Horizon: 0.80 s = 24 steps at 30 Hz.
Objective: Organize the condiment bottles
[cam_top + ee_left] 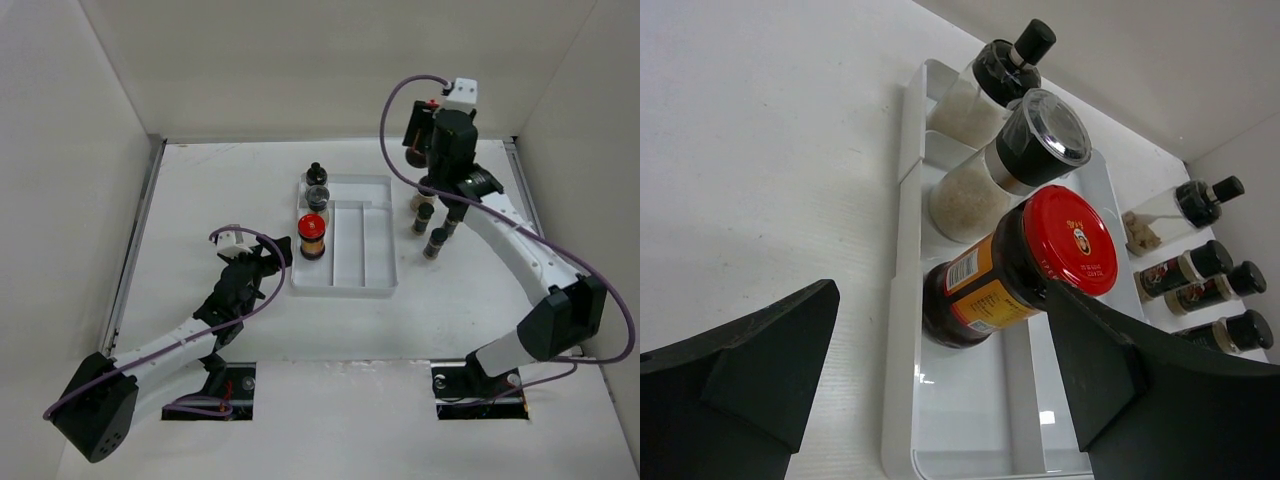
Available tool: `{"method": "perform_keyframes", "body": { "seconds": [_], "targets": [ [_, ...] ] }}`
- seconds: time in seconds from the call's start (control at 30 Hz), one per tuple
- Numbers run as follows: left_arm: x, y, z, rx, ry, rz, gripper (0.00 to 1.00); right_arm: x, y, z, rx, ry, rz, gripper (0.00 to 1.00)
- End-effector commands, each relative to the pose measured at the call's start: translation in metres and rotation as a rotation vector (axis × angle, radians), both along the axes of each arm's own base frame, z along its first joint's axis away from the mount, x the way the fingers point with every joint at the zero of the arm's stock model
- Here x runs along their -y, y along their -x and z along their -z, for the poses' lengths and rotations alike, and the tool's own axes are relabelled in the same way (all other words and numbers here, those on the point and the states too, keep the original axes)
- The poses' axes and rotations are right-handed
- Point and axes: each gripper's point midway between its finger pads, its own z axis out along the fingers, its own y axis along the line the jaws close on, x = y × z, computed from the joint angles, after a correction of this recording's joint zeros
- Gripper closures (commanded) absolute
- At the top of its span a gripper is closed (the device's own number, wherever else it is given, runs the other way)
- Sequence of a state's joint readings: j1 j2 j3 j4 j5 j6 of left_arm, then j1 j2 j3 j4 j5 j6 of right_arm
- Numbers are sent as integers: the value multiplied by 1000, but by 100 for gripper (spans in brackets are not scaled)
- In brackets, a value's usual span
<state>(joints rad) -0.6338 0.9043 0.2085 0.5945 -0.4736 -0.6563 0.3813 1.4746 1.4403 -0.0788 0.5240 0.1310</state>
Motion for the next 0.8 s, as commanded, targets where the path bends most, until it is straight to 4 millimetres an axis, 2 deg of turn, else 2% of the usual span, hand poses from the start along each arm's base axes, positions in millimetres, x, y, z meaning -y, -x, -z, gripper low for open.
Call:
{"method": "perform_keyframes", "body": {
  "seconds": [0.0,0.1,0.27,0.5,0.77],
  "targets": [
    [-1,0,-7,34,25,2,16,-53,-20,-37,144,-77,-100,44],
    [-4,0,-5,34,23,-9,16,-97,-37,-18,121,-94,-168,45],
    [-5,-2,-3,28,29,-11,16,-145,-65,18,75,-102,-219,45],
    [-6,-2,-1,23,25,-13,16,-172,-89,69,18,-151,-253,45],
    [-4,-4,4,6,17,-12,16,-191,-93,119,-47,-205,-267,44]
  ]
}}
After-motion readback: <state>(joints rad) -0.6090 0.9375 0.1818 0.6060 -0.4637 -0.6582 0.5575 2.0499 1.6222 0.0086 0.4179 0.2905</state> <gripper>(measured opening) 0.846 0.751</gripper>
